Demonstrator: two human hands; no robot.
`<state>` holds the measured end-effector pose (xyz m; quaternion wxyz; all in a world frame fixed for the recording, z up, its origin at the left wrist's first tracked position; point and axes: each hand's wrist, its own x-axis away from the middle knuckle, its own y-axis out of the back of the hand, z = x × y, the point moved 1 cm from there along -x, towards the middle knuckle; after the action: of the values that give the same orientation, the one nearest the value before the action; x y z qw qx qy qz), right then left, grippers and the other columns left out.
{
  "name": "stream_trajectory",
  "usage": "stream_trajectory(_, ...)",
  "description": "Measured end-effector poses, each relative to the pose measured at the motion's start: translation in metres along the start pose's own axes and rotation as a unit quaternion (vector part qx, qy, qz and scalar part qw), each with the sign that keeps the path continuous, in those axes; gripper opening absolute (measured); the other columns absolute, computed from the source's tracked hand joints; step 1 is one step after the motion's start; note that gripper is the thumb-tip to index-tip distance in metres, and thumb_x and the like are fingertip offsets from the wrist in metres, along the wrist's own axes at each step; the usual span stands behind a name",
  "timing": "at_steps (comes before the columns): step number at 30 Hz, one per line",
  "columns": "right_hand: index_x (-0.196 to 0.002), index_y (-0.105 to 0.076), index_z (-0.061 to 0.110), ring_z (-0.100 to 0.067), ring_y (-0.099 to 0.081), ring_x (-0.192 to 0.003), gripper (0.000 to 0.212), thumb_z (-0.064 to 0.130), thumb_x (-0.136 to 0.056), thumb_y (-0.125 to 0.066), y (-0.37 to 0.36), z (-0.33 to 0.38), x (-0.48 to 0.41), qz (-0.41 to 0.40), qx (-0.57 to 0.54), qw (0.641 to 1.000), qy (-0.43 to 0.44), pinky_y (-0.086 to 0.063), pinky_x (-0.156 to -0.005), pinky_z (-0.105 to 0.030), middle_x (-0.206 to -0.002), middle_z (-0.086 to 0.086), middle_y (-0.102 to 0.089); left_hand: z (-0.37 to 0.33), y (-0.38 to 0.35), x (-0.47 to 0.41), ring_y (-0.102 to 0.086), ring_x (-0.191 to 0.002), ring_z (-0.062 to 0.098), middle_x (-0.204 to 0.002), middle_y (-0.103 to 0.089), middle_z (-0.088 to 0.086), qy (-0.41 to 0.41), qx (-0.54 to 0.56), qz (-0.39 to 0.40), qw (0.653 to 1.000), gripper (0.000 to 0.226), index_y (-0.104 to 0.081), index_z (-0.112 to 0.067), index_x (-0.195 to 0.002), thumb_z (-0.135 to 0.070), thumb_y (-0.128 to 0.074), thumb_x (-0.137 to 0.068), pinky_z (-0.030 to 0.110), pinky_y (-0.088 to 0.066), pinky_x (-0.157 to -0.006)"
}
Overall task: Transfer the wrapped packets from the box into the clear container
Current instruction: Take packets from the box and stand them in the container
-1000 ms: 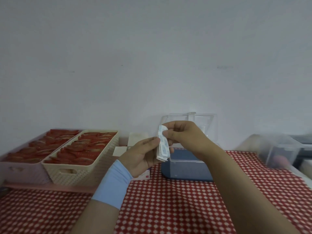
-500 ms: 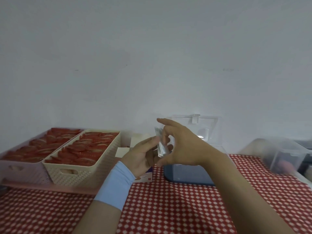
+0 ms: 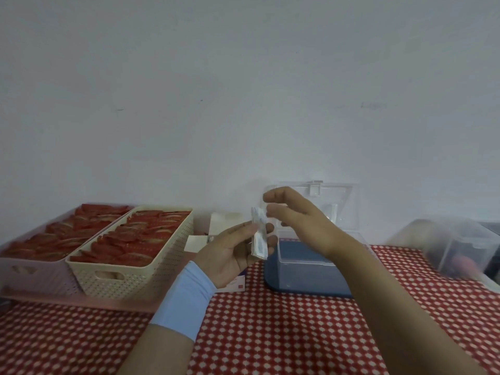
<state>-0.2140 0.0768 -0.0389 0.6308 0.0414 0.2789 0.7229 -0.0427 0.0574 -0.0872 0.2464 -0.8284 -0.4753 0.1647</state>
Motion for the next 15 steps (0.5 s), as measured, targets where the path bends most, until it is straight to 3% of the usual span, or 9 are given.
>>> stream_trajectory(3, -0.14, -0.054, 0.022, -0.012, -0.072, -0.093, 0.046, 0.02, -0.096, -0.066, 0.004, 0.0, -0.001, 0.031, -0.034, 0.998, -0.053, -0.056, -0.088, -0.03, -0.11, -0.001, -0.072, -0.001, -0.006, 0.005, -0.074, -0.08, 0.024, -0.099, -0.074, 0.017, 0.007, -0.03, 0.018, 0.999, 0.032, -0.065, -0.007, -0.112, -0.015, -0.06, -0.082, 0.031, -0.061, -0.061)
stream_trajectory(7, -0.11, -0.075, 0.012, -0.025, -0.072, -0.093, 0.02, 0.006, -0.092, -0.068, 0.011, 0.001, 0.005, 0.068, -0.079, 0.993, -0.062, -0.056, -0.097, -0.041, -0.103, -0.014, -0.076, -0.002, -0.012, 0.01, -0.074, -0.077, 0.023, -0.089, -0.074, 0.014, 0.005, -0.063, 0.014, 0.998, 0.032, -0.062, -0.01, -0.112, -0.017, -0.059, -0.081, 0.032, -0.062, -0.064)
stream_trajectory(11, -0.098, -0.076, 0.008, -0.023, -0.072, -0.091, 0.009, 0.007, -0.091, -0.07, 0.016, -0.003, 0.005, 0.065, -0.073, 0.991, -0.089, -0.055, -0.099, -0.045, -0.099, -0.015, -0.076, -0.006, -0.018, 0.012, -0.075, -0.09, 0.025, -0.1, -0.075, 0.016, 0.017, -0.16, -0.014, 0.987, 0.027, -0.064, -0.001, -0.11, -0.016, -0.062, -0.087, 0.032, -0.062, -0.07)
stream_trajectory(13, -0.098, -0.074, 0.004, -0.024, -0.074, -0.092, 0.009, 0.005, -0.091, -0.069, 0.019, -0.007, 0.004, 0.041, -0.076, 0.99, -0.113, -0.056, -0.098, -0.044, -0.096, -0.012, -0.077, -0.015, -0.019, 0.013, -0.074, -0.089, 0.014, -0.104, -0.075, 0.01, -0.019, -0.302, -0.081, 0.95, 0.02, -0.07, -0.006, -0.107, -0.02, -0.062, -0.094, 0.019, -0.057, -0.067)
stream_trajectory(15, -0.096, -0.074, 0.005, -0.018, -0.075, -0.086, 0.007, 0.005, -0.092, -0.068, 0.023, -0.009, 0.002, -0.002, -0.056, 0.991, -0.125, -0.058, -0.094, -0.043, -0.091, -0.009, -0.078, -0.03, -0.016, 0.015, -0.069, -0.096, 0.005, -0.11, -0.073, -0.008, -0.087, -0.511, -0.156, 0.841, 0.021, -0.073, -0.021, -0.105, -0.036, -0.067, -0.092, 0.009, -0.047, -0.072)
